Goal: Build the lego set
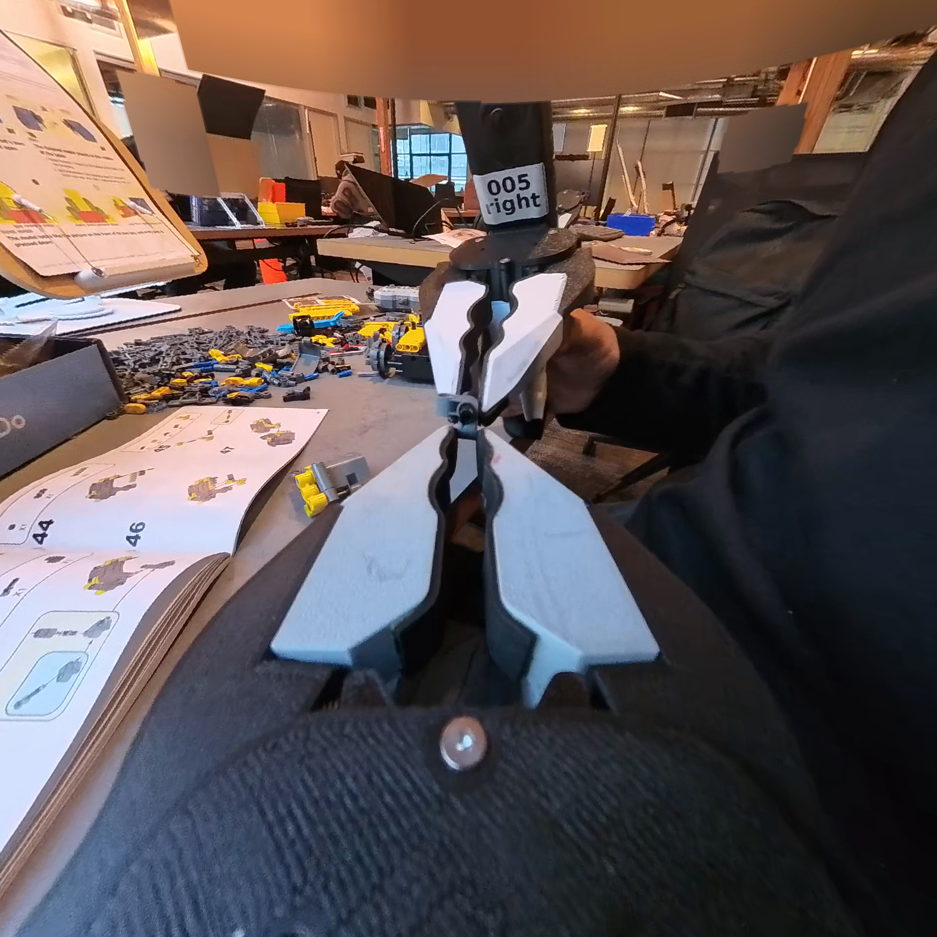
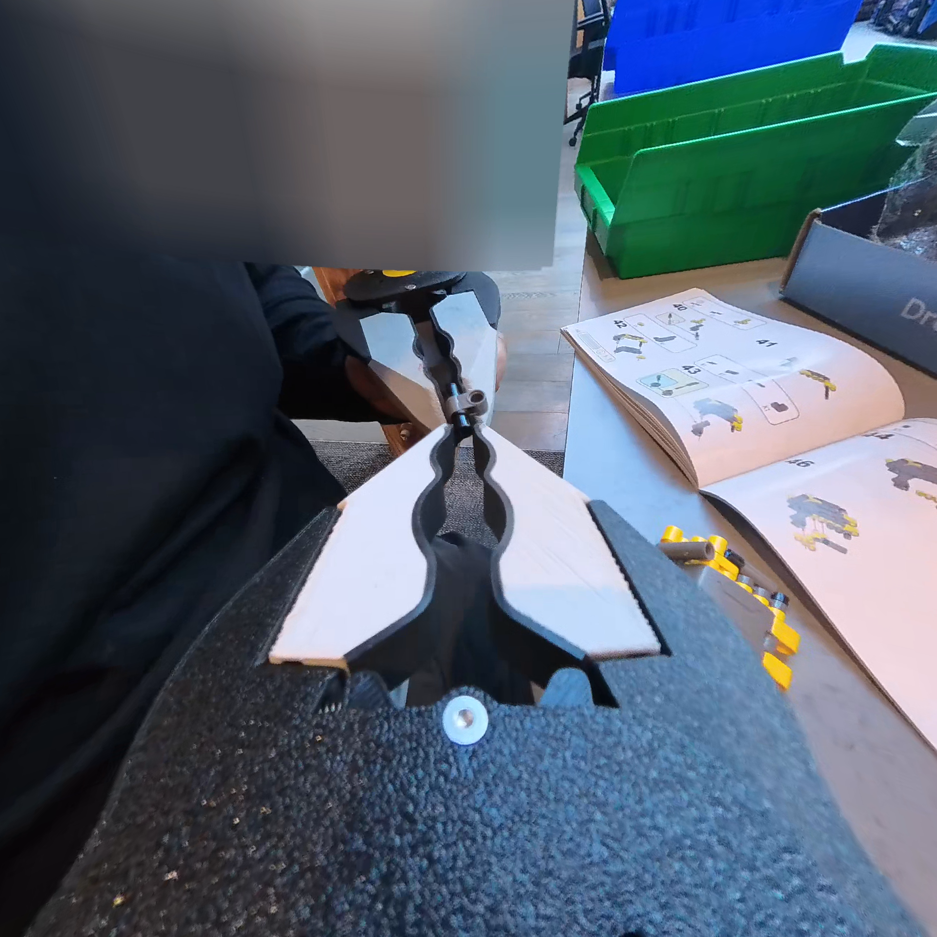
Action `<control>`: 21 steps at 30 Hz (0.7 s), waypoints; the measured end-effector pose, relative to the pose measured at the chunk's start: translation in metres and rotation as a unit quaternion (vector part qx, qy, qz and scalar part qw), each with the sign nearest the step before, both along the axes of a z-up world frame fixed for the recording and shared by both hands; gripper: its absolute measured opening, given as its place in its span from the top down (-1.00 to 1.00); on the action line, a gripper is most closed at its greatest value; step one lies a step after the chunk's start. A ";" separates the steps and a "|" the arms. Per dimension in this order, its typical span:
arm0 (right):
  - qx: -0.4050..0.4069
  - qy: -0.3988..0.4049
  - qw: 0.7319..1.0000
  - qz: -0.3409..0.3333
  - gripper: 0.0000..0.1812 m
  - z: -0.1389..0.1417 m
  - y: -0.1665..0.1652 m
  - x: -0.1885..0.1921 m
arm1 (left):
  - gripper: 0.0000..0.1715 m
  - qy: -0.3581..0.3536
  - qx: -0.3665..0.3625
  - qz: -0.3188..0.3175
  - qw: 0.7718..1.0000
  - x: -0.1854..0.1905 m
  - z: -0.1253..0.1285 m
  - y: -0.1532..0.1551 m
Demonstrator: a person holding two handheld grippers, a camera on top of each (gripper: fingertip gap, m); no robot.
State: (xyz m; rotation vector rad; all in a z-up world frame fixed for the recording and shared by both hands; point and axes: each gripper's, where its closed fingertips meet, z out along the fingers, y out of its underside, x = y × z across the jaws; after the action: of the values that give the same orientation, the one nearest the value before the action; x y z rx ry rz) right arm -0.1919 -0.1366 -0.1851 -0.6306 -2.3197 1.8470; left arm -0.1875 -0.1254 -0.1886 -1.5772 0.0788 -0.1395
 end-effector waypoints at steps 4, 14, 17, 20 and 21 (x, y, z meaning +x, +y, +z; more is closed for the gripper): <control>-0.004 -0.016 1.000 0.001 0.93 -0.001 -0.001 -0.003 | 0.93 -0.007 -0.004 0.004 1.000 -0.003 -0.001 -0.001; -0.026 -0.042 0.999 -0.006 0.94 0.005 -0.002 -0.030 | 0.87 -0.027 -0.029 0.058 0.998 -0.030 -0.009 -0.007; -0.040 -0.046 0.998 -0.020 0.93 0.009 0.001 -0.041 | 0.85 -0.037 -0.056 0.077 0.995 -0.040 -0.021 -0.008; -0.046 -0.035 0.998 -0.037 0.93 0.012 0.007 -0.051 | 0.85 -0.048 -0.072 0.081 0.993 -0.044 -0.027 -0.008; -0.048 -0.036 0.997 -0.043 0.93 0.013 0.009 -0.054 | 0.85 -0.048 -0.071 0.081 0.993 -0.046 -0.028 -0.009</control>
State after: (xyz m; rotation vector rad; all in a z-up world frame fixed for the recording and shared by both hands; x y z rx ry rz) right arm -0.2463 -0.1275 -0.1723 -0.8097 -2.2193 1.9369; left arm -0.2333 -0.1340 -0.2164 -1.7095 -0.1370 -0.0956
